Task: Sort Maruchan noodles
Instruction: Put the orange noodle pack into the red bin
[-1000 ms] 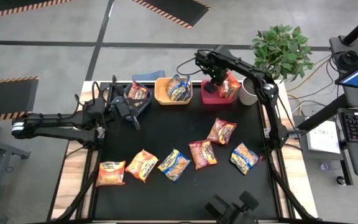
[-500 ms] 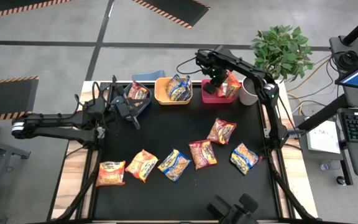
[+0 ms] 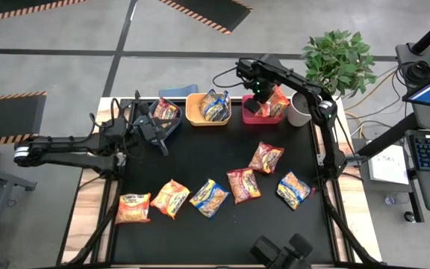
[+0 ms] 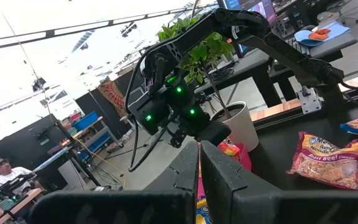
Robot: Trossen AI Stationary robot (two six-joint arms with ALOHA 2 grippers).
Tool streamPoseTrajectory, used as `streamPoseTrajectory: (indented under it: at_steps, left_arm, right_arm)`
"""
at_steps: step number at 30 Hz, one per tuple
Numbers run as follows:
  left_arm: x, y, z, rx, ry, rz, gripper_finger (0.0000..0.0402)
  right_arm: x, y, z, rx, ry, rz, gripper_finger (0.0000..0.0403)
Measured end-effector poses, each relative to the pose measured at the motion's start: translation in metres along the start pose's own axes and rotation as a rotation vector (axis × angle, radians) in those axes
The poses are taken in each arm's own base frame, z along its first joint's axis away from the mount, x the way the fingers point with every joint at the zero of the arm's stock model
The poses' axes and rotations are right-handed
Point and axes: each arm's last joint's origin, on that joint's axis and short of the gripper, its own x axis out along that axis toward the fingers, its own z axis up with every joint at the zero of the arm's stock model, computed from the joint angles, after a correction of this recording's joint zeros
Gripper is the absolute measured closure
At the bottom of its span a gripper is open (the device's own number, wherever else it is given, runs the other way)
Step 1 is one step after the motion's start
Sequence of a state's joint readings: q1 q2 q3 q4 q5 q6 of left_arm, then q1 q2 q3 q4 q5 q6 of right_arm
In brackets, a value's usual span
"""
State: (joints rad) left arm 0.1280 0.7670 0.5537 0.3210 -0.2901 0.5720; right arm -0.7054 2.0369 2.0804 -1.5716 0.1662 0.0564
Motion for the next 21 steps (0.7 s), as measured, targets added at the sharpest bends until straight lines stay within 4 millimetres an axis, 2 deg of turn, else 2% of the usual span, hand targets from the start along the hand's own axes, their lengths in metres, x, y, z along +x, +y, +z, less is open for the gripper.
streamPoseTrajectory:
  at_steps: [8, 14, 17, 21]
  left_arm:
    - [0.0, 0.0, 0.0, -0.001, 0.0, 0.0, 0.0402]
    - [0.0, 0.0, 0.0, -0.001, 0.0, 0.0, 0.0402]
    - [0.0, 0.0, 0.0, -0.001, 0.0, 0.0, 0.0402]
    - [0.0, 0.0, 0.0, 0.0, 0.001, 0.0, 0.0402]
  right_arm:
    - [-0.003, 0.002, -0.001, -0.049, -0.009, 0.089, 0.0394]
    - [-0.002, -0.001, -0.001, -0.026, -0.006, 0.087, 0.0394]
    - [0.004, -0.004, -0.002, 0.02, 0.018, 0.05, 0.0394]
    - [0.013, -0.007, -0.001, 0.059, 0.038, -0.09, 0.0394]
